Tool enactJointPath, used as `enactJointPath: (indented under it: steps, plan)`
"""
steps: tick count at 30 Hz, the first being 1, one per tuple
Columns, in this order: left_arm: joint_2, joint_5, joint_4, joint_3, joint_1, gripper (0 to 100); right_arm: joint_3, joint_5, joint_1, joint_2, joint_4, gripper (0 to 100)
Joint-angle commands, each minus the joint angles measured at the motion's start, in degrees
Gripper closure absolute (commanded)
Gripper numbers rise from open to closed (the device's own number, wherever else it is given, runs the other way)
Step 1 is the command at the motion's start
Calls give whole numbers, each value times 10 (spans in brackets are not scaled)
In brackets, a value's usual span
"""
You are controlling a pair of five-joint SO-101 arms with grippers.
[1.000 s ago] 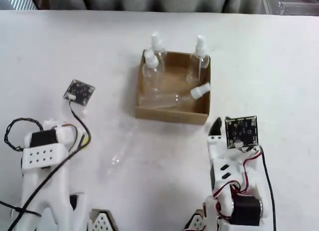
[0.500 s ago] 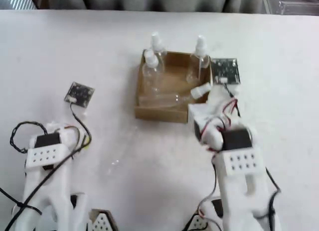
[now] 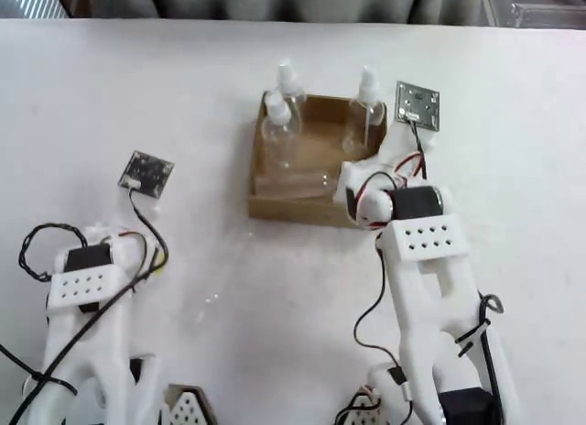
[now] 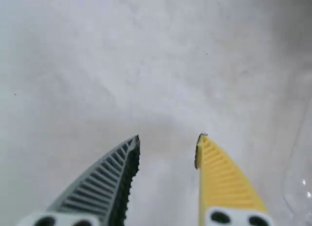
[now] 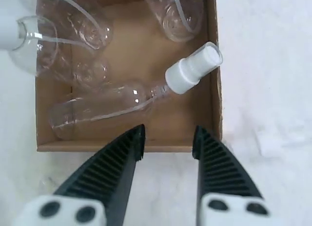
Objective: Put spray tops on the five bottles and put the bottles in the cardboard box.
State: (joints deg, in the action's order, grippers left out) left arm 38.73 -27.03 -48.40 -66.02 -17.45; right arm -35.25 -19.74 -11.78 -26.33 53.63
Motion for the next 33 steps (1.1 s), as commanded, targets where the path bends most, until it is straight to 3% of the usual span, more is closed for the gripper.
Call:
enactJointPath:
  steps: [1, 12, 23, 28, 33]
  plan:
    - [-1, 3, 10, 2, -2, 812, -30, -25, -7, -2, -78, 869]
    - [-1, 3, 10, 1, -2, 812, -106, -76, -24, -1, -200, 868]
    - [-1, 3, 10, 0, -2, 812, -115, -76, -23, 69, -294, 868]
    - [-1, 3, 10, 0, -2, 812, -115, -76, -19, 63, -298, 861]
    - [-1, 3, 10, 0, -1, 812, -115, -86, 0, 84, -298, 791]
